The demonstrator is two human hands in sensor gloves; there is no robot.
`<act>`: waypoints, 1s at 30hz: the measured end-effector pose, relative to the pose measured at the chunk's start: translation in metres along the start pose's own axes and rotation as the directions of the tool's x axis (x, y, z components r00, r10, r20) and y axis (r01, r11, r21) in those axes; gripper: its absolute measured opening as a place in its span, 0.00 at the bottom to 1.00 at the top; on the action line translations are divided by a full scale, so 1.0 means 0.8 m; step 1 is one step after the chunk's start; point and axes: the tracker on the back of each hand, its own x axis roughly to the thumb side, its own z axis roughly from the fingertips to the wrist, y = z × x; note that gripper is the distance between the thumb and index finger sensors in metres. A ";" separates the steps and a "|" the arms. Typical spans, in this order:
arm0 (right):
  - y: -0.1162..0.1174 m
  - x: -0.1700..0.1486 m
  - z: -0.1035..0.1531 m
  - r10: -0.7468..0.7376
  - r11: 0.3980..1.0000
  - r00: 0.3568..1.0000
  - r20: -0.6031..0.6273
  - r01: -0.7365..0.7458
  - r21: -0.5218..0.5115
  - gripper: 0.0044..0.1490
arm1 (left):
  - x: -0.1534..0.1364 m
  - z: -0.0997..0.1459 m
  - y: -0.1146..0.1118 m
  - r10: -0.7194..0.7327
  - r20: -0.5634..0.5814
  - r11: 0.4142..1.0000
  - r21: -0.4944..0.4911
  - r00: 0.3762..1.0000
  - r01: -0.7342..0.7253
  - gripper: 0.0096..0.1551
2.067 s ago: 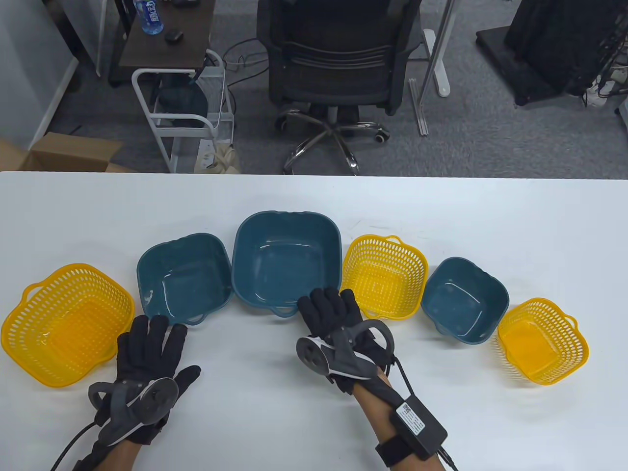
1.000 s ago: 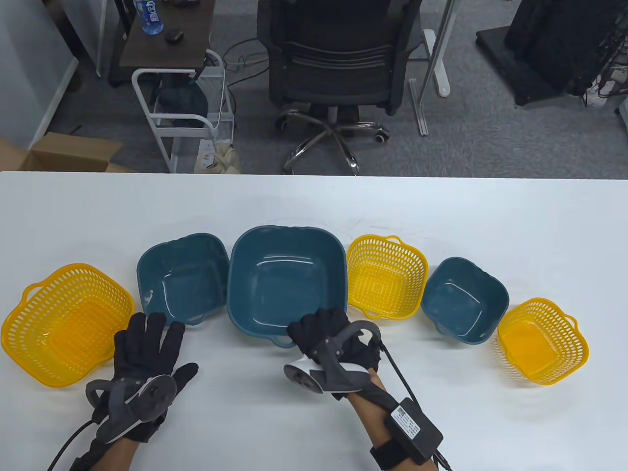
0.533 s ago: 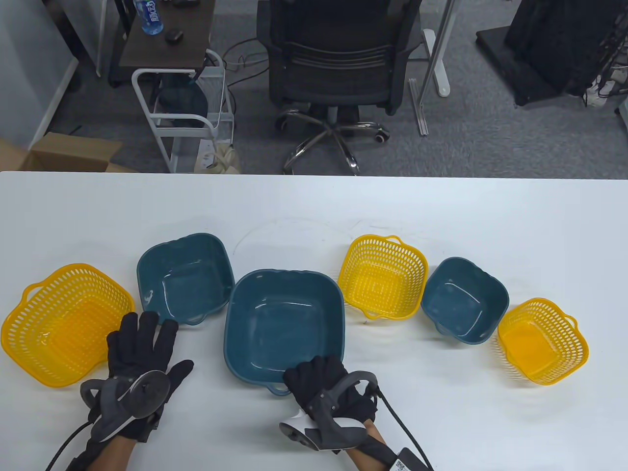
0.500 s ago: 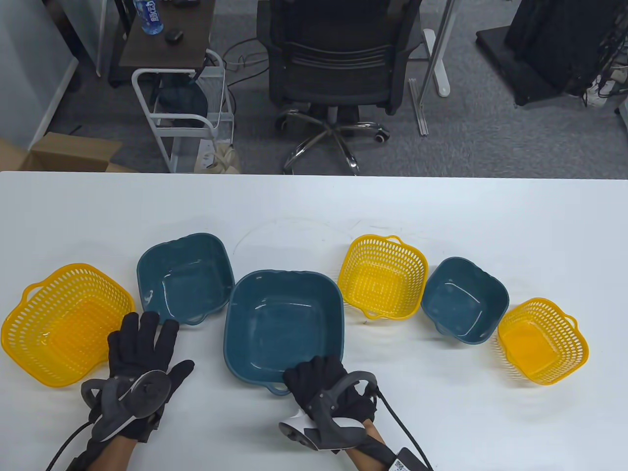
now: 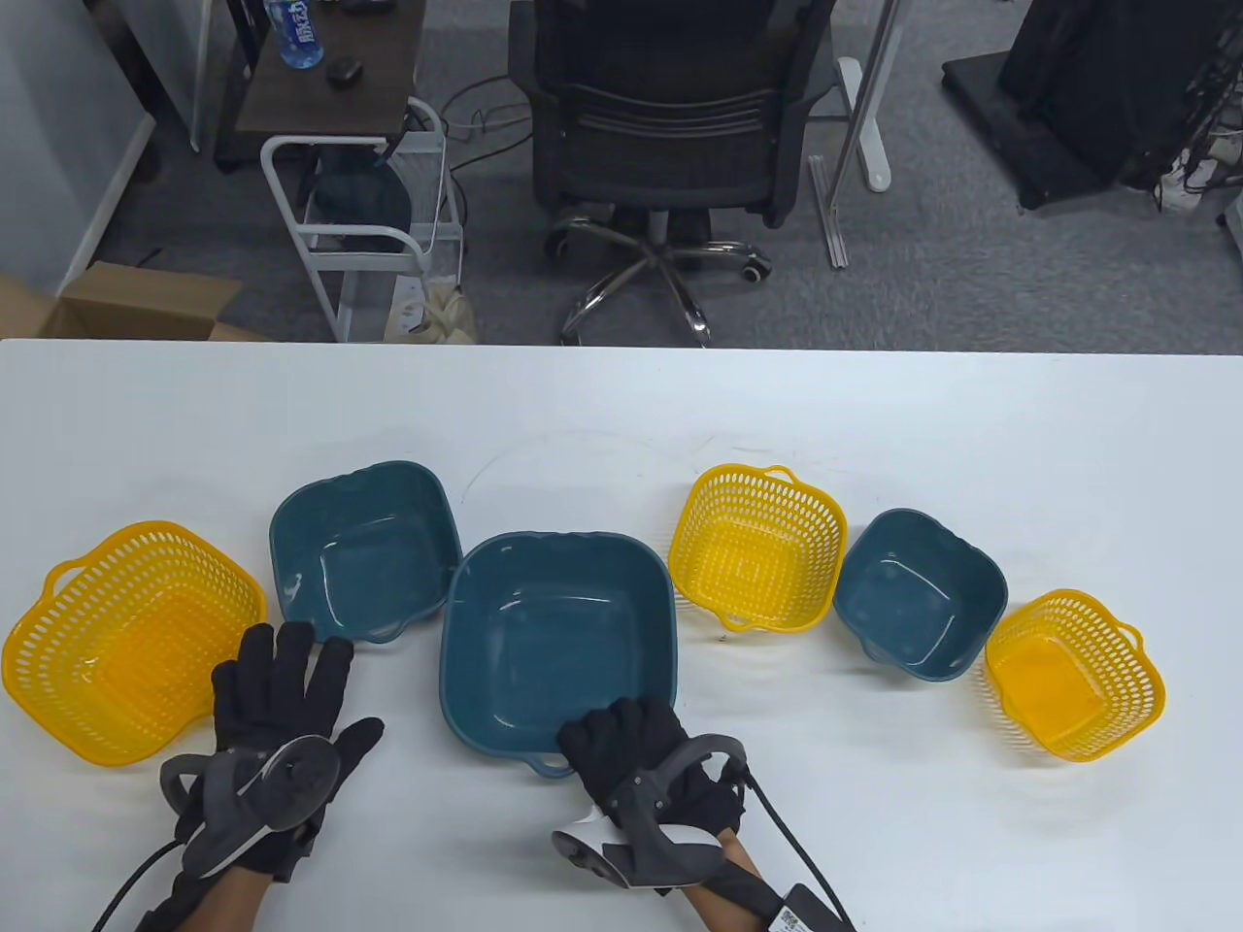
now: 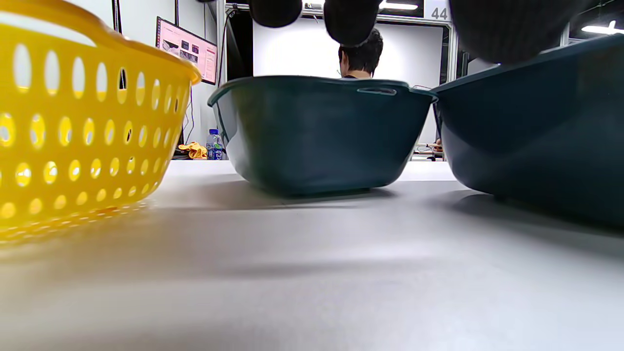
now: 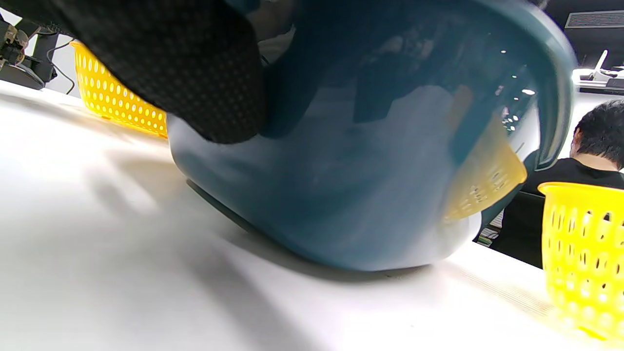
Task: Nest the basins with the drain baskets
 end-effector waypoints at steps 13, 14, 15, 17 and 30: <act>-0.046 -0.055 0.024 -0.189 0.978 0.982 -0.019 0.186 -0.089 0.58 | -0.044 0.002 0.009 0.023 -0.246 1.000 -0.005 0.969 -0.025 0.56; -0.049 -0.067 0.029 -0.197 0.975 0.979 -0.047 0.191 -0.116 0.58 | -0.051 0.002 0.008 0.013 -0.289 1.000 -0.019 0.957 -0.019 0.57; -0.050 -0.080 0.034 -0.204 0.972 0.976 -0.076 0.193 -0.131 0.58 | -0.055 0.002 0.007 0.004 -0.313 0.999 -0.030 0.950 -0.014 0.57; -0.047 -0.101 0.044 -0.218 0.966 0.966 -0.137 0.194 -0.169 0.57 | -0.062 0.001 0.004 -0.030 -0.362 0.998 -0.056 0.932 0.010 0.57; -0.013 -0.153 0.078 -0.208 0.970 0.922 -0.327 0.150 -0.193 0.55 | -0.070 -0.007 -0.011 -0.211 -0.499 0.977 -0.132 0.840 0.167 0.53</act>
